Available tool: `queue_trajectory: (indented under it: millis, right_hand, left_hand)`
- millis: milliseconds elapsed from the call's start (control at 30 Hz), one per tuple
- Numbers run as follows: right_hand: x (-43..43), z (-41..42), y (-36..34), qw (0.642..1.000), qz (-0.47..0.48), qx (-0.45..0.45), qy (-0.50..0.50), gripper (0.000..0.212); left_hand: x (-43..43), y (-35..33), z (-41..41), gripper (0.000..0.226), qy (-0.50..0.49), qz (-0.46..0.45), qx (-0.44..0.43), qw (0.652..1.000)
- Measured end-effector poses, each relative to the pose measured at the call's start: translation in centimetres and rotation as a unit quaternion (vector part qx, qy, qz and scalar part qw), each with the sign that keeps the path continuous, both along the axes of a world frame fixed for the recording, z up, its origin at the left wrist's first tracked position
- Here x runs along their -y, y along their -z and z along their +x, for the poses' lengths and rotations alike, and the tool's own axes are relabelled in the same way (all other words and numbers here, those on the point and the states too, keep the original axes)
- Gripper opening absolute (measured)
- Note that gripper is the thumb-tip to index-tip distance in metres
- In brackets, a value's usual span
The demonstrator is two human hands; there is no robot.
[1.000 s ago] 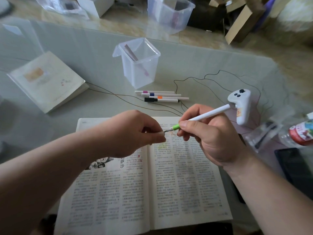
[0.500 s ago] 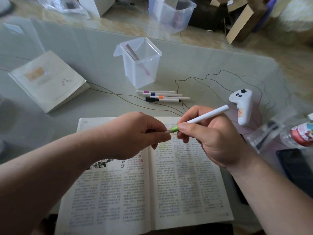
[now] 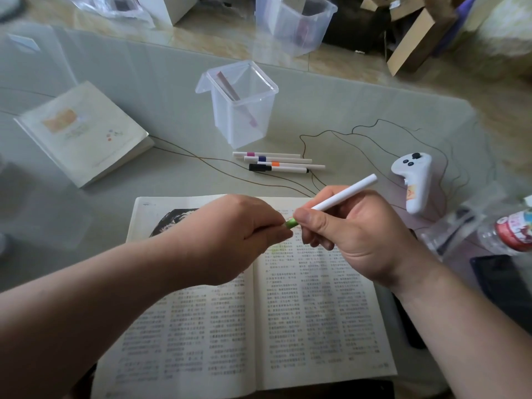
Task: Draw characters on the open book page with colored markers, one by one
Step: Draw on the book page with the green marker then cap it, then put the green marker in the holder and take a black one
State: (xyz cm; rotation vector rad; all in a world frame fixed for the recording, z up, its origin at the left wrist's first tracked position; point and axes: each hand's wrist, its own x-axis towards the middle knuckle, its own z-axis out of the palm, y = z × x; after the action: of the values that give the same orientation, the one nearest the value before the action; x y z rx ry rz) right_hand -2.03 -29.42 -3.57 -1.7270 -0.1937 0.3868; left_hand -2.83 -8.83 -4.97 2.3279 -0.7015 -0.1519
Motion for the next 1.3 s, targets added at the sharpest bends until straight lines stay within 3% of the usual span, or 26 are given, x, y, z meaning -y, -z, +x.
queue_trajectory:
  millis: [200, 400, 467, 600, 800, 933, 1067, 1200, 1300]
  right_hand:
    - [-1.3, -0.8, 0.5, 0.997, 0.015, -0.008, 0.079, 0.024]
    - [-1.8, -1.1, 0.9, 0.990, 0.006, -0.038, 0.135, 0.037]
    - [-1.8, -1.0, 1.1, 0.989, -0.023, -0.054, 0.137, 0.035]
    - [-1.6, -0.8, 1.3, 0.986, -0.100, -0.088, 0.103, 0.028]
    - [-1.4, -0.1, 0.1, 0.974, 0.069, -0.082, 0.199, 0.009]
    - [-2.1, -0.5, -0.6, 0.983, 0.012, -0.002, 0.182, 0.013]
    - [-3.7, 1.8, -2.9, 0.975, -0.039, 0.125, 0.180, 0.013]
    - [-6.7, 7.2, -6.2, 0.925, -0.151, 0.291, 0.189, 0.012]
    - [-9.2, 11.2, -7.8, 0.898, -0.218, 0.341, 0.175, 0.015]
  left_hand:
    - [0.4, 0.8, -0.3, 0.038, -0.040, -0.030, 0.072, 0.996]
    - [1.0, 1.1, -0.7, 0.037, -0.053, -0.004, 0.115, 0.992]
    - [1.1, 1.2, -0.8, 0.037, -0.048, 0.020, 0.090, 0.995]
    - [1.4, 0.5, -0.3, 0.034, -0.030, 0.130, -0.058, 0.989]
    - [0.1, -1.2, 1.0, 0.040, -0.087, 0.181, -0.127, 0.971]
    - [-1.8, -3.0, 2.5, 0.050, -0.226, 0.059, -0.061, 0.970]
    - [-4.2, -4.6, 4.2, 0.042, -0.328, -0.059, 0.054, 0.941]
    - [-4.8, -4.8, 4.0, 0.044, -0.344, -0.062, 0.085, 0.933]
    - [-4.6, -5.0, 3.9, 0.046, -0.339, -0.064, 0.082, 0.935]
